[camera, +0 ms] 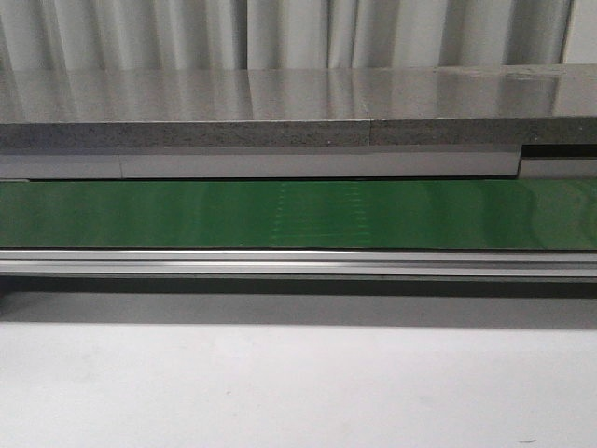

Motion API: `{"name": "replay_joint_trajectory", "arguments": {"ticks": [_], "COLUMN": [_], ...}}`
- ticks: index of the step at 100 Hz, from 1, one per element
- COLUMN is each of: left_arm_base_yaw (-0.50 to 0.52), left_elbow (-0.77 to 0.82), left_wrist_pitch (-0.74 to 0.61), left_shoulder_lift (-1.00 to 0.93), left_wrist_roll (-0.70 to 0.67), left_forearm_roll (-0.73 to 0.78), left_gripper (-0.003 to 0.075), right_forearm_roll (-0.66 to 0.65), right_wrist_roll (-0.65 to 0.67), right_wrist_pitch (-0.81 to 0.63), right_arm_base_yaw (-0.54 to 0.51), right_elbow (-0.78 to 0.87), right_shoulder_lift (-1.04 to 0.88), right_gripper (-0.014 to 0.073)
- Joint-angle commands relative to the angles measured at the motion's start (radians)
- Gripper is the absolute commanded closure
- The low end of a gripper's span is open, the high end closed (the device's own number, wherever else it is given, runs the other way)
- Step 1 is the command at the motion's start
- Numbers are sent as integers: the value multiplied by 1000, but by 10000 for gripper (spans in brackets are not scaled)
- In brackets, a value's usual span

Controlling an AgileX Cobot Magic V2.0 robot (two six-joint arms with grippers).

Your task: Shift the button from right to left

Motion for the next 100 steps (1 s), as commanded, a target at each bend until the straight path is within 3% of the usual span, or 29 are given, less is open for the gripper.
{"name": "replay_joint_trajectory", "arguments": {"ticks": [1,68,100], "left_arm_base_yaw": [1,1,1], "left_elbow": [45,45,45], "left_wrist_pitch": [-78,-78,-78], "left_shoulder_lift": [-31,-31,-31], "left_wrist_roll": [-10,-10,-10], "left_forearm_roll": [0,0,0], "left_gripper": [741,741,741], "right_forearm_roll": [-12,-24,-24], "right_wrist_roll": [-1,-1,-1], "right_wrist_pitch": [-76,-73,75], "right_arm_base_yaw": [2,2,2], "right_elbow": [-14,-25,-259], "right_shoulder_lift": [-19,-19,29], "right_gripper": [660,660,660]}}
